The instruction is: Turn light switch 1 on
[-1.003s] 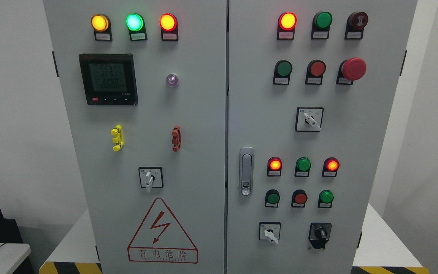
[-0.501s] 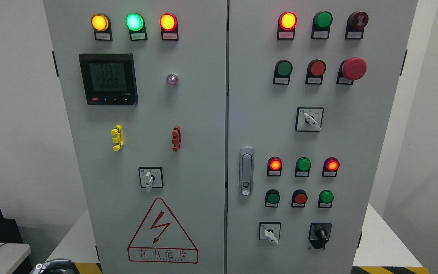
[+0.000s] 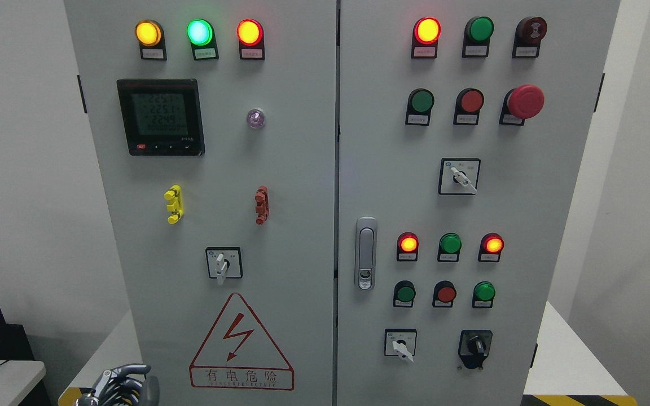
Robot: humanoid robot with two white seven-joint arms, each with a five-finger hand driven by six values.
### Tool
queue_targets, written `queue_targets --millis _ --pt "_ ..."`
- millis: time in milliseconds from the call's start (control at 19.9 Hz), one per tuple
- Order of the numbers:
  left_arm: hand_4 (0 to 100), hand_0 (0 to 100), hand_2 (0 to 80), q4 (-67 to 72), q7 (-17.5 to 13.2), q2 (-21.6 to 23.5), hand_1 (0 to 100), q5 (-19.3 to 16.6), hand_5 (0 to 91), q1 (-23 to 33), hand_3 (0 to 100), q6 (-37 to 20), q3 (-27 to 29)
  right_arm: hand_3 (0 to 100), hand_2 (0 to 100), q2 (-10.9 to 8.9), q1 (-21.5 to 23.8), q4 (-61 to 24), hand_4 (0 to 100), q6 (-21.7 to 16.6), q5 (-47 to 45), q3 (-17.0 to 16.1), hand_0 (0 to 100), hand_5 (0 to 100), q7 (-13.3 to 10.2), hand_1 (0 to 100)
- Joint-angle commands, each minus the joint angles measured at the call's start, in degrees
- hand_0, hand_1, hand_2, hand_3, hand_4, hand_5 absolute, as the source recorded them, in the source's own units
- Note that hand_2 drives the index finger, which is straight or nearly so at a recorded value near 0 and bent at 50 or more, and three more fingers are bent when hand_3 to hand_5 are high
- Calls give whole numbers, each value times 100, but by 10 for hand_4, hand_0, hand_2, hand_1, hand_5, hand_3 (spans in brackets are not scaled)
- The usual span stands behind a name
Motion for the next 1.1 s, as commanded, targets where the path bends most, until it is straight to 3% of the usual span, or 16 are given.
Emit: queue_targets --millis 0,351,551,702,1053 --pt "863 250 451 0 245 -87 391 -70 865 -339 778 319 -642 0 0 -2 -1 0 0 -2 26 132 120 0 -1 389" --pt "863 240 466 18 659 -113 420 -123 867 -620 783 891 -914 0 0 -2 -1 0 0 -2 26 132 120 0 -1 389" --pt "865 235 466 35 887 -113 430 -456 867 -664 783 1242 -1002 0 0 -2 -1 0 0 -2 26 132 120 0 -1 389" --pt "864 233 472 53 1168 -122 434 -474 868 -839 784 1479 -1081 0 0 -2 7 0 0 -2 26 132 120 0 -1 389" --pt "868 223 470 430 1353 -157 476 -483 868 -1419 786 1892 -1362 0 0 7 -1 0 0 -2 26 132 120 0 -1 389"
